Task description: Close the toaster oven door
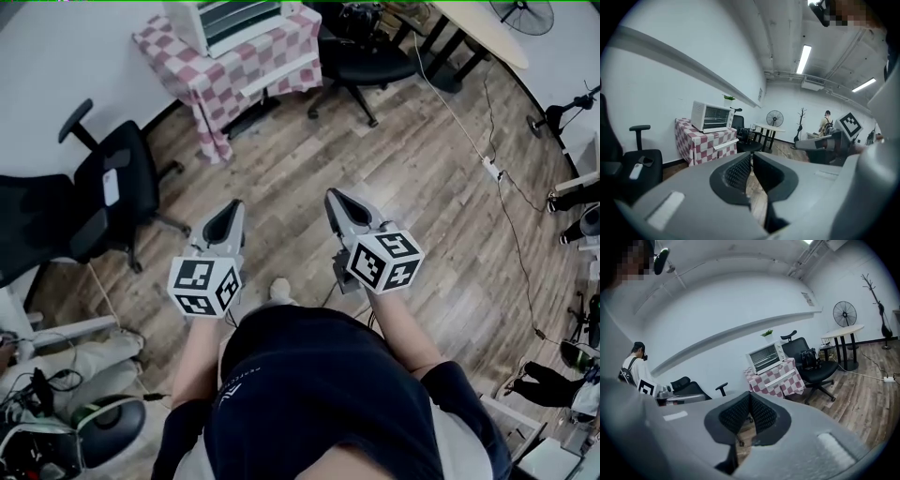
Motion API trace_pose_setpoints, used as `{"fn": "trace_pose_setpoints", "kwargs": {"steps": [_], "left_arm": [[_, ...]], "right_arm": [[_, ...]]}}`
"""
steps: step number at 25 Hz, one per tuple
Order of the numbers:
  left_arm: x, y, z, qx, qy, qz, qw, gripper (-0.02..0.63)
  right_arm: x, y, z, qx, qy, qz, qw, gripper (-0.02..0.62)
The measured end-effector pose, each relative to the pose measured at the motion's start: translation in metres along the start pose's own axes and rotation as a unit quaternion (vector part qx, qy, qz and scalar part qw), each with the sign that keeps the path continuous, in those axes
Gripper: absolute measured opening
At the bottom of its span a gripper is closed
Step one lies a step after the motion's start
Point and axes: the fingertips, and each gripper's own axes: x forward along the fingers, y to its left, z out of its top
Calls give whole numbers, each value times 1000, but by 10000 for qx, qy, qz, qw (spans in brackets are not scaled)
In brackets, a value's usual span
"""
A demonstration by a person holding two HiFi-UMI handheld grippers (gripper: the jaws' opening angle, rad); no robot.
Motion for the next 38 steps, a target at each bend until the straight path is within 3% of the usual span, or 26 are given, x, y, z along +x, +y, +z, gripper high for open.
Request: {"fn": "trace_pose_setpoints", "kwargs": {"steps": [6,15,20,26,32,38], "left_arm": [[14,51,2,22,94,5,10000,66],[58,69,-1,-5,189,-78,9998,117],[110,79,0,4,271,-55,9996,170],[183,98,12,150,327,245,9991,207],[238,121,13,-44,555,593,9967,227],[280,134,6,-254,742,797,9937,249]], "right_arm": [[49,1,1,114,-19,-156,9998,3],[83,-22,6,116,174,-206,9996,3],[123,-53,25,68,235,-3,9997,3],[178,-101,59,-69,452,300,9985,3],[224,-135,76,-94,741,605,9954,3],[263,-156,67,-5,1133,805,9903,3]]}}
